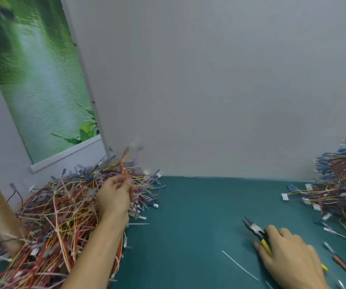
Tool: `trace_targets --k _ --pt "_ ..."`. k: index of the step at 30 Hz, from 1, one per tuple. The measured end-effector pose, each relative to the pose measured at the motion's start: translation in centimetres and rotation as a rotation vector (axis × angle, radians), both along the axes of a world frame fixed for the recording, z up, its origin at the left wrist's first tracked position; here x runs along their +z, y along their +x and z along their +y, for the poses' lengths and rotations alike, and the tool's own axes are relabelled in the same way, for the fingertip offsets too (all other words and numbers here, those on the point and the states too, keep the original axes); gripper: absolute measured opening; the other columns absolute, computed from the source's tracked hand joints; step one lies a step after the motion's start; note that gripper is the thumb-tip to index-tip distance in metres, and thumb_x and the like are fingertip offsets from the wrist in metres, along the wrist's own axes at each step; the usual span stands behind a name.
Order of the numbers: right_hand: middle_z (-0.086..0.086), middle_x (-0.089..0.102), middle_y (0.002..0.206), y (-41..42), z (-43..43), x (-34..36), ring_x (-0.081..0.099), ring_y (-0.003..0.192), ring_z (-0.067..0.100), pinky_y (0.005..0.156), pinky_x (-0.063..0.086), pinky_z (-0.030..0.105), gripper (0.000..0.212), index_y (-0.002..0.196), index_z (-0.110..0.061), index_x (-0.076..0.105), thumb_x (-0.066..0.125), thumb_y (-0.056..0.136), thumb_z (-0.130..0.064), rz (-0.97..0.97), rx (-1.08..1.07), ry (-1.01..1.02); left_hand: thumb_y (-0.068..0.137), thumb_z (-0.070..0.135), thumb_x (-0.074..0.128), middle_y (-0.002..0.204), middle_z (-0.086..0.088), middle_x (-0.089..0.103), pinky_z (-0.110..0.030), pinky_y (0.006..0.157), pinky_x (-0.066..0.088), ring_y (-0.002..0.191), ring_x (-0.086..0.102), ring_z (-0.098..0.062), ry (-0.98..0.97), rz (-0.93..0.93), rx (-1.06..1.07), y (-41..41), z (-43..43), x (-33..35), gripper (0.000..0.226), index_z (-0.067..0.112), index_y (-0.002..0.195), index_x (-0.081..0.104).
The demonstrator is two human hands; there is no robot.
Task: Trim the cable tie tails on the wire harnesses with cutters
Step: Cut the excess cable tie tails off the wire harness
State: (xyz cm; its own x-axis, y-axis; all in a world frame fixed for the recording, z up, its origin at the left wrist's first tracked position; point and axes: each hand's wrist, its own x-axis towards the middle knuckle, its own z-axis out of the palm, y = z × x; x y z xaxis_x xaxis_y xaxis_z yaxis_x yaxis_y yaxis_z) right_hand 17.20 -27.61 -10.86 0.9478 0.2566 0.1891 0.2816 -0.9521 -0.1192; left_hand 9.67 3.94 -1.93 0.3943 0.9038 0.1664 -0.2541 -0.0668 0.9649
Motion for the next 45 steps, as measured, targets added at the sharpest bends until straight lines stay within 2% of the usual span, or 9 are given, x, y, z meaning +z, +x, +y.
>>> trace_targets --k 11,18,23,26,28,33,37,42,45 --pt "-0.009 0.042 0.090 -0.3 -0.1 -0.2 0.054 0.101 0.016 0.074 0.038 0.032 0.032 0.091 -0.033 0.033 0.029 0.092 -0.064 -0.012 0.018 0.017 0.085 0.006 0.068 0.072 0.006 0.070 -0.031 0.061 0.055 0.064 0.068 -0.013 0.429 -0.008 -0.170 1.6 -5.6 0.3 0.026 0.031 0.077 0.066" --pt "-0.009 0.045 0.094 -0.3 -0.3 0.2 0.054 0.102 0.017 0.073 0.036 0.033 0.032 0.092 -0.032 0.032 0.029 0.093 -0.063 0.002 0.015 0.012 0.084 0.005 0.067 0.073 0.015 0.069 -0.021 0.067 0.052 0.068 0.067 -0.005 0.658 0.027 -0.276 1.4 -9.2 -1.7 0.031 0.036 0.084 0.067" --pt "-0.008 0.045 0.094 -0.3 -0.4 0.4 0.054 0.104 0.018 0.073 0.035 0.034 0.031 0.091 -0.031 0.030 0.031 0.094 -0.062 0.039 0.014 0.022 0.081 0.003 0.066 0.079 0.019 0.066 -0.012 0.070 0.046 0.071 0.059 0.006 0.910 0.063 -0.349 0.9 -10.4 -4.0 0.018 0.019 0.084 0.072" --pt "-0.009 0.048 0.090 -0.2 -0.5 1.3 0.055 0.100 0.022 0.074 0.040 0.034 0.031 0.088 -0.026 0.034 0.040 0.094 -0.056 0.097 -0.001 0.157 0.080 0.000 0.066 0.081 0.014 0.068 -0.014 0.072 0.047 0.074 0.058 0.006 1.033 0.122 -0.380 0.5 -10.9 -5.6 0.017 0.015 0.083 0.071" --pt "-0.003 0.054 0.083 -0.2 -0.7 2.6 0.055 0.090 0.029 0.070 0.042 0.037 0.028 0.084 -0.020 0.041 0.052 0.093 -0.045 0.129 -0.036 0.410 0.080 0.003 0.064 0.083 0.011 0.068 -0.020 0.071 0.051 0.076 0.062 -0.003 1.132 0.122 -0.404 0.4 -11.3 -6.3 0.014 0.016 0.083 0.069" --pt "-0.003 0.058 0.068 -0.6 0.7 8.1 0.054 0.075 0.031 0.058 0.033 0.036 0.021 0.082 -0.018 0.054 0.063 0.088 -0.036 -0.047 0.076 0.686 0.081 0.003 0.063 0.078 0.007 0.066 -0.028 0.059 0.052 0.071 0.064 -0.016 1.334 0.119 -0.357 0.2 -11.3 -6.5 0.014 0.017 0.080 0.067" --pt "0.004 0.062 0.078 0.5 6.5 11.4 0.056 0.080 0.028 0.062 0.036 0.034 0.024 0.086 -0.016 0.058 0.063 0.087 -0.039 0.094 0.318 0.535 0.085 0.014 0.056 0.080 0.004 0.069 -0.027 0.055 0.053 0.070 0.066 -0.020 1.455 0.079 -0.379 0.0 -11.2 -6.7 0.015 0.017 0.083 0.070" --pt "0.005 0.055 0.074 1.8 12.6 13.0 0.048 0.069 0.021 0.058 0.035 0.030 0.034 0.084 -0.006 0.060 0.065 0.087 -0.039 0.432 0.583 0.220 0.075 0.003 0.067 0.081 0.006 0.071 -0.026 0.054 0.051 0.065 0.064 -0.018 1.552 0.075 -0.349 0.4 -10.7 -7.3 0.017 0.018 0.081 0.072" --pt "0.001 0.054 0.069 2.5 13.1 12.6 0.047 0.065 0.017 0.057 0.035 0.029 0.032 0.088 -0.006 0.066 0.071 0.083 -0.037 0.448 0.620 0.108 0.075 0.004 0.058 0.087 0.008 0.072 -0.025 0.055 0.051 0.065 0.064 -0.017 1.592 0.065 -0.329 0.4 -10.8 -7.5 0.022 0.020 0.081 0.072"
